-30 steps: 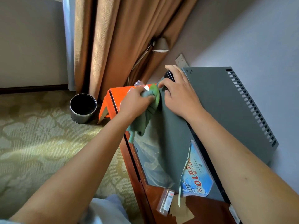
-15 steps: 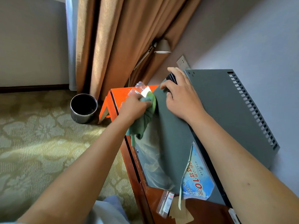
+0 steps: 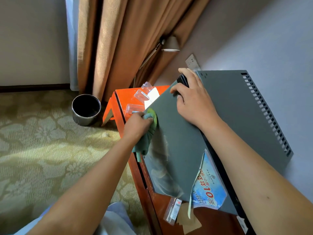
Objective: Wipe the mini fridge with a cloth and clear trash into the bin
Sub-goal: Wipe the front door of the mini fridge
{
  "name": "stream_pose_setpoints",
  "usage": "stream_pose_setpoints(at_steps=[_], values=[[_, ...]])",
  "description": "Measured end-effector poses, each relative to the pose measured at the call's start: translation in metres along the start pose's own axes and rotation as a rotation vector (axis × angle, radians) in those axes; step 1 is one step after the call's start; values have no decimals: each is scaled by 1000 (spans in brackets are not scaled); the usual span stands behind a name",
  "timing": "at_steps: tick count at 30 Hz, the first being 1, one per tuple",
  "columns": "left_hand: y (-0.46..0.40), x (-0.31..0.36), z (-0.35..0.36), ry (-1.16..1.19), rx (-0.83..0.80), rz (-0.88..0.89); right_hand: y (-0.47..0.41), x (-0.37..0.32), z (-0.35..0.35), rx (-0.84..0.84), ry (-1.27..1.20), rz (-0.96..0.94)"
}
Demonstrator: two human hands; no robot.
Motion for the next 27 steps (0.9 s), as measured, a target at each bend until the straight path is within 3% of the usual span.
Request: stream_pose_setpoints(at_steps=[5,12,21,27], values=[[-5,41,-21,201,75,125,0,0,0,-12,12,4],[-15,-16,1,-110,-53,-54,0,-2,-3,-22,13,14],[-30,30,-19,50,88,64,1,-2,-3,-24,13,14],[-27,-16,0,-201,-46,-46,0,-1,-3,-19,14,11]])
Point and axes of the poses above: each hand's wrist, its own y-axis away from the middle knuckle, its own z-axis out of the palm, x = y × z, the point moved 4 cm from there along -y, towards the middle knuckle, and after that the axes turned 12 degrees about -z, right-handed, at the moved point
